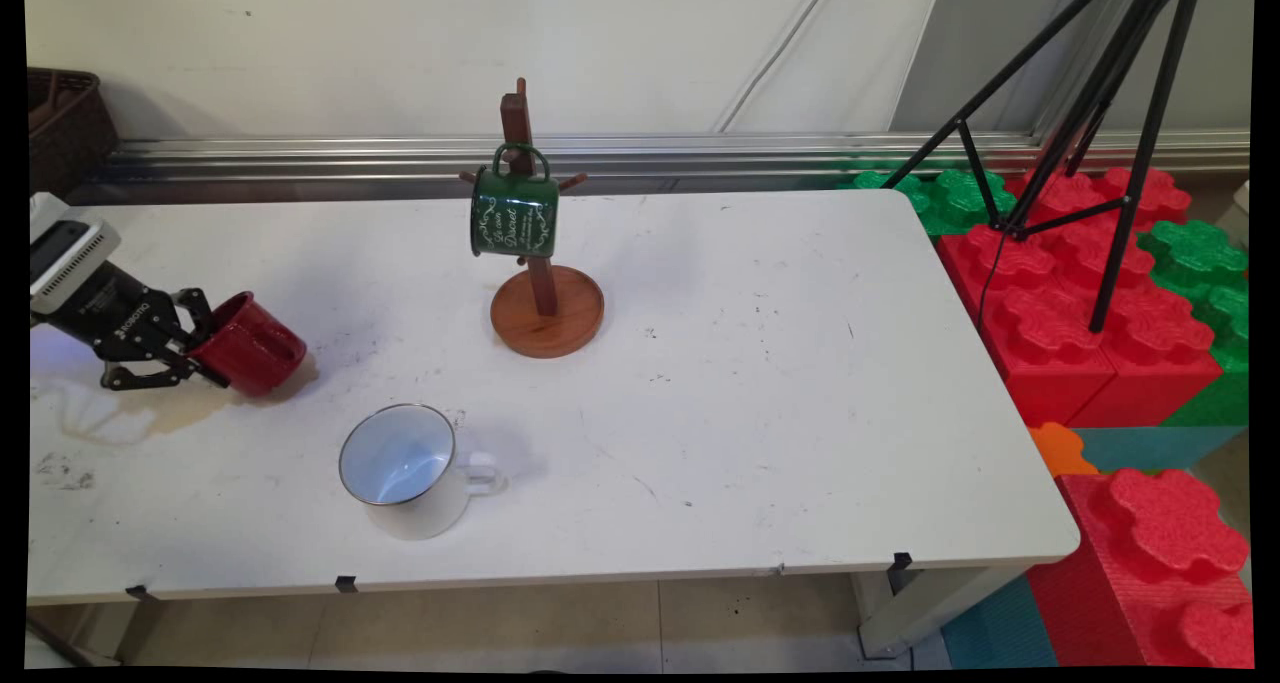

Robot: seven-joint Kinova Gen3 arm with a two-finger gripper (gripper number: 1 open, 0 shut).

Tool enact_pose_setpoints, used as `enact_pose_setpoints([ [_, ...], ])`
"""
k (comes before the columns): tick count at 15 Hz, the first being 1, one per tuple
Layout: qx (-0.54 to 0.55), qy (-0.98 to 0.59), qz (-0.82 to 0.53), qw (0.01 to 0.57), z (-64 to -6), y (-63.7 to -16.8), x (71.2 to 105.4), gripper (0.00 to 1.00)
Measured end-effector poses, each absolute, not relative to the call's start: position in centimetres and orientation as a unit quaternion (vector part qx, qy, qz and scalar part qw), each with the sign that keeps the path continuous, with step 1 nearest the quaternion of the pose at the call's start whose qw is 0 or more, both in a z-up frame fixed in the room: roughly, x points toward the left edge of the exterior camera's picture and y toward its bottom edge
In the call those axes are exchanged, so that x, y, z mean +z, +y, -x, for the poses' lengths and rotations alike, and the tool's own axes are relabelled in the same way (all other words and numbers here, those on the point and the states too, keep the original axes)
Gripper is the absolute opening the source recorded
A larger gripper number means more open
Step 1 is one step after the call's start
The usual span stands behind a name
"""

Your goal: Place the picked object on the table

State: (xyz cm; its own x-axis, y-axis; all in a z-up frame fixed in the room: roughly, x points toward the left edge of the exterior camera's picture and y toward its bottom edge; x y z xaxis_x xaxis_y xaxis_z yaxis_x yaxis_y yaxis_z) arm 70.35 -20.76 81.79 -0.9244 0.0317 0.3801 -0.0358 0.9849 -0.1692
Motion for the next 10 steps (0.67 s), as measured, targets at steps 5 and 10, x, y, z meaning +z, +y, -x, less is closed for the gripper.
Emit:
enact_pose_setpoints([
  [5,0.086,-0.979,0.01,0.184,-70.27,-20.69,81.62,0.0],
  [10,0.087,-0.98,0.019,0.179,-70.03,-20.71,81.56,0.0],
])
